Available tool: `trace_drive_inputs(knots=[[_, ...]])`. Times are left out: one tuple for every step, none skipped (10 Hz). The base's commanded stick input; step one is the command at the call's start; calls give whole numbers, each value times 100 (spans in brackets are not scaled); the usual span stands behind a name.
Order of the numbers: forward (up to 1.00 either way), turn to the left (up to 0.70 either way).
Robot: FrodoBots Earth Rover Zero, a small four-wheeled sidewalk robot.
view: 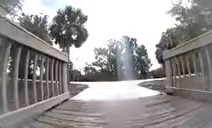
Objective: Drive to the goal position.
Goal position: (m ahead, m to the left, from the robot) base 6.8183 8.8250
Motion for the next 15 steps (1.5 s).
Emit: trace_drive_inputs(knots=[[59,3],[59,3],[59,3],[59,3],[59,3],[59,3],[59,3],[59,3],[59,3],[59,-1],[59,-15],[59,-15],[59,-4],[59,3],[59,3]])
